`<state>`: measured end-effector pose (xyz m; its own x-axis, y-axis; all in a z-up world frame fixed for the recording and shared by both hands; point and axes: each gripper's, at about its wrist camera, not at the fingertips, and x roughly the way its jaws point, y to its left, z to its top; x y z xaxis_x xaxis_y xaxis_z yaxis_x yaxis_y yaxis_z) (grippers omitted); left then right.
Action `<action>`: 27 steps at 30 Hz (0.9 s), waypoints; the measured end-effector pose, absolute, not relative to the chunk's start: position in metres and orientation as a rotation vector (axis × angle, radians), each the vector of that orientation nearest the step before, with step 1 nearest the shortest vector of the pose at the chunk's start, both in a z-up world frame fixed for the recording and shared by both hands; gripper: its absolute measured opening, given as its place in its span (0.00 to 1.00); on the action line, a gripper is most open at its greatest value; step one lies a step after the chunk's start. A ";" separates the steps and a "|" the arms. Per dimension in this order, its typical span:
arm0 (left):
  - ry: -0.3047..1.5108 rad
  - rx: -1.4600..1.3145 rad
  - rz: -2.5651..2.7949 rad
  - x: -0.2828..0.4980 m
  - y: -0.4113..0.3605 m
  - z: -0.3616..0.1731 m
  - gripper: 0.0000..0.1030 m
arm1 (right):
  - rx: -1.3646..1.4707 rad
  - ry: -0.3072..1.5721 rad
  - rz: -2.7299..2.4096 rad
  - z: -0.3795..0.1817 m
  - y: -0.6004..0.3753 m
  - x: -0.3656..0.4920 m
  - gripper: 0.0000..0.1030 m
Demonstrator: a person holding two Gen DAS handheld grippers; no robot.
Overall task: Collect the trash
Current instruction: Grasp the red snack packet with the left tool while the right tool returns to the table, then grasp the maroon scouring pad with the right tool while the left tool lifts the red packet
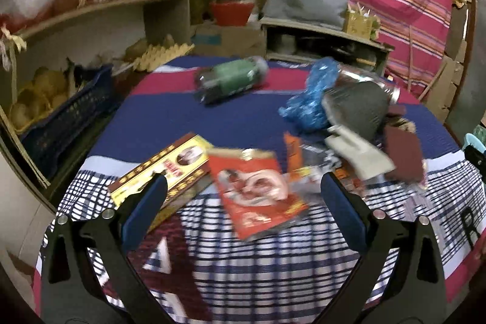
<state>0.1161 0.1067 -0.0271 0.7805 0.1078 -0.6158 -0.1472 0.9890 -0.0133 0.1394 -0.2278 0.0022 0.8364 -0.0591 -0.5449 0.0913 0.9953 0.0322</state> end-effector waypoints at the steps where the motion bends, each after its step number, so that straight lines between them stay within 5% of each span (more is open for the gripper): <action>1: 0.671 -0.053 0.141 0.118 0.110 -0.030 0.95 | 0.053 0.576 -0.087 -0.001 -0.224 0.140 0.89; 15: 0.794 -0.103 0.055 0.146 0.127 -0.053 0.93 | -0.034 0.640 -0.084 -0.020 -0.197 0.144 0.90; 17: 0.814 -0.122 0.004 0.150 0.124 -0.053 0.80 | -0.025 0.651 -0.080 -0.021 -0.199 0.145 0.90; 19: 0.873 -0.136 -0.046 0.159 0.119 -0.059 0.56 | -0.014 0.657 -0.067 -0.022 -0.201 0.147 0.89; 26: 0.860 -0.124 -0.036 0.156 0.114 -0.057 0.32 | -0.003 0.660 -0.037 -0.021 -0.202 0.149 0.89; 27: 0.851 -0.120 -0.036 0.156 0.115 -0.054 0.21 | -0.002 0.658 -0.033 -0.020 -0.201 0.150 0.89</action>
<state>0.1557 0.1151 -0.0541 0.6592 -0.0796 -0.7477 -0.0164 0.9926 -0.1202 0.1498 -0.2010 -0.0198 0.7906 -0.0310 -0.6116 0.0296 0.9995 -0.0124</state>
